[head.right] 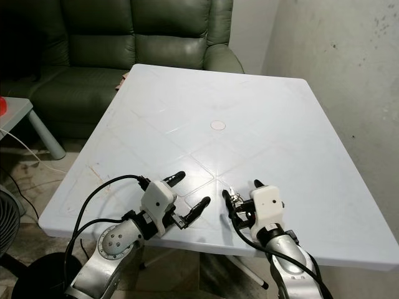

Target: Hang keys on a hook

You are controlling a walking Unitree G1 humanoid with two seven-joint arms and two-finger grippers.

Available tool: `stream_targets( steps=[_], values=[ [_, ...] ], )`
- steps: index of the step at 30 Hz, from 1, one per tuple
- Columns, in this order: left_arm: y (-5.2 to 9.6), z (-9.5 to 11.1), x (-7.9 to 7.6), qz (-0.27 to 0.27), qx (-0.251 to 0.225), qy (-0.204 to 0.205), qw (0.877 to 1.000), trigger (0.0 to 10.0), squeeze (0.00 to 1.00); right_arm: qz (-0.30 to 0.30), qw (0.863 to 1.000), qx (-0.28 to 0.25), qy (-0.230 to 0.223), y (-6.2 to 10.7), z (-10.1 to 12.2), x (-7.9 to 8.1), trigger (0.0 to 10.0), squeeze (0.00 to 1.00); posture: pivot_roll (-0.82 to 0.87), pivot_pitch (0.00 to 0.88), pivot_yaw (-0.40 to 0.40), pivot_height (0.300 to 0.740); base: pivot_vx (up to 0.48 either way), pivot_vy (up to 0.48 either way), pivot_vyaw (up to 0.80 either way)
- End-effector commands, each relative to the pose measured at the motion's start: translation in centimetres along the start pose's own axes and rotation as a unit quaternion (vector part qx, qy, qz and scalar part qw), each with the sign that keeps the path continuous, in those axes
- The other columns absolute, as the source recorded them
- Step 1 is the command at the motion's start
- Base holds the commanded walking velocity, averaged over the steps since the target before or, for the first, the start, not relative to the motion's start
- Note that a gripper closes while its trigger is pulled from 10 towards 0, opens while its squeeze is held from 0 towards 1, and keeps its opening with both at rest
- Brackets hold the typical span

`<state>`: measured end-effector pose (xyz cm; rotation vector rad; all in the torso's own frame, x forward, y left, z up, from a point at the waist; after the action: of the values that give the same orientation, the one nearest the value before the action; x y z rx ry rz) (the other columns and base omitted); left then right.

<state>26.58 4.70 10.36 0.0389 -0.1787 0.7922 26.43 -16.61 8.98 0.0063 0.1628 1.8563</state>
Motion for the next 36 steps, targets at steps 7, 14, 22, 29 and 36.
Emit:
stream_targets(
  steps=[7,14,22,29,36],
  values=[
    [0.6,-0.1,0.8,0.042,0.009,0.007,0.999,10.0,0.00,-0.009,0.999,0.035,0.022,-1.1,-0.6,0.4,10.0,0.00,0.01,0.060,-0.093,0.711,0.000,0.000,0.00],
    [0.4,0.1,1.2,0.054,0.009,0.004,0.999,10.0,0.00,-0.020,0.998,0.052,0.020,-1.5,-1.1,0.5,8.5,0.00,0.01,0.056,-0.095,0.711,0.000,0.000,0.00],
    [0.3,0.2,1.4,0.056,0.008,0.002,0.998,10.0,0.00,-0.024,0.998,0.057,0.015,-1.4,-1.4,0.5,3.4,0.00,0.01,0.049,-0.090,0.711,0.000,0.000,0.00],
    [0.2,0.2,1.5,0.056,0.007,-0.002,0.998,10.0,0.00,-0.024,0.998,0.057,0.006,-1.2,-1.4,0.5,0.1,0.00,0.01,0.047,-0.088,0.711,0.000,0.000,0.00],
    [0.1,0.3,1.6,0.057,0.007,-0.005,0.998,10.0,0.00,-0.028,0.998,0.055,0.006,-1.2,-1.4,0.4,0.0,0.00,0.01,0.046,-0.089,0.711,0.000,0.000,0.00]
  ],
)
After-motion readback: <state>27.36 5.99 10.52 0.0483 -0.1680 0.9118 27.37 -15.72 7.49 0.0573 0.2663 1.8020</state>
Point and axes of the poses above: a point about 5 cm out from each wrist's last joint towards the gripper, its own y axis pointing back from the gripper into the wrist, its own z axis along the axis of the wrist's last joint, x = y × z, the point moved 1 cm from there along -y, pointing out of the wrist towards the gripper, and after that the axes turned 2 degrees about -y, right-handed, at the moved point
